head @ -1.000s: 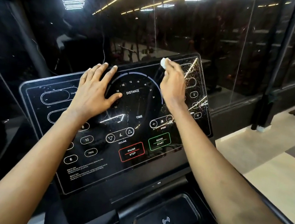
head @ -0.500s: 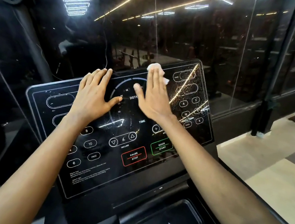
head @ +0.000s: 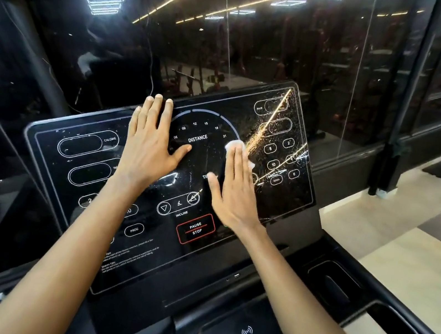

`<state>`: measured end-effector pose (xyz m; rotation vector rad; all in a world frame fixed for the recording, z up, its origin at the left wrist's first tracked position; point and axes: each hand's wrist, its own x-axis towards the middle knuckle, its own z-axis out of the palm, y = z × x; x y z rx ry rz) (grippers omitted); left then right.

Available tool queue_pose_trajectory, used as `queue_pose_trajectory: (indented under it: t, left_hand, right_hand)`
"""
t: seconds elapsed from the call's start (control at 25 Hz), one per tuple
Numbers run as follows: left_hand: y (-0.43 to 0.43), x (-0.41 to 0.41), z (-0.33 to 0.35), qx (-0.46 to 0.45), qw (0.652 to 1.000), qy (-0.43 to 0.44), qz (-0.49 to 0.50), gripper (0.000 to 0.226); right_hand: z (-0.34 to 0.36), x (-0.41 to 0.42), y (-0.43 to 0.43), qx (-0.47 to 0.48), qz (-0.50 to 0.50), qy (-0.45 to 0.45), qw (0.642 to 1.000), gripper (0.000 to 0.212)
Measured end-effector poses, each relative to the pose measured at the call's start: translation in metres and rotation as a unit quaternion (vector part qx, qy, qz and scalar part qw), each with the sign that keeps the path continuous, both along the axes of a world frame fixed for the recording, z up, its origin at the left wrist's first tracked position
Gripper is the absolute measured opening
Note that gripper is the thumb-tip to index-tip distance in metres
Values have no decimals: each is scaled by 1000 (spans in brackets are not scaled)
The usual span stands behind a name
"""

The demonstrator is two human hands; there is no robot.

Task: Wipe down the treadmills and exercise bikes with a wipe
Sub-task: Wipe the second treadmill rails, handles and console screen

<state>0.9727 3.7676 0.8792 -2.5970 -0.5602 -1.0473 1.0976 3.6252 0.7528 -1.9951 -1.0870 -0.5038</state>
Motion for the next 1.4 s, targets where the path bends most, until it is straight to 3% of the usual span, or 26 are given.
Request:
queue_pose_trajectory:
  t: [0.16, 0.36, 0.52, 0.72, 0.84, 1.0, 1.2, 1.32, 1.4]
  left_hand:
    - [-1, 3, -1, 2, 1000, -1, 7, 93]
    - [-5, 8, -2, -1, 1000, -7, 15, 94]
    - [-8, 9, -2, -6, 999, -13, 30, 94]
    - [-11, 8, -1, -9, 999, -12, 36, 94]
    - [-11, 6, -1, 0, 999, -4, 44, 94]
    - [-10, 6, 1, 6, 999, 4, 46, 95]
    - [-8, 4, 1, 8, 999, 4, 36, 95]
    - [-5, 1, 4, 10, 1000, 12, 24, 95]
    - [-2, -4, 6, 14, 1000, 15, 17, 94]
  right_hand:
    - [-39, 8, -28, 16, -73, 110, 991, 75]
    - [-83, -22, -45, -60, -56, 78, 994, 79]
    - [-96, -6, -66, -50, -121, 241, 962, 82]
    - [-128, -43, -77, -117, -79, 195, 970, 86]
    - [-129, -23, -86, -128, -139, 265, 945, 92]
    - [-125, -21, -90, -153, -119, 273, 942, 90]
    - [-130, 31, -113, -48, -127, 399, 907, 80]
    - [-142, 18, -114, 1, -90, 403, 911, 74]
    - [-139, 11, -111, -4, -83, 361, 929, 72]
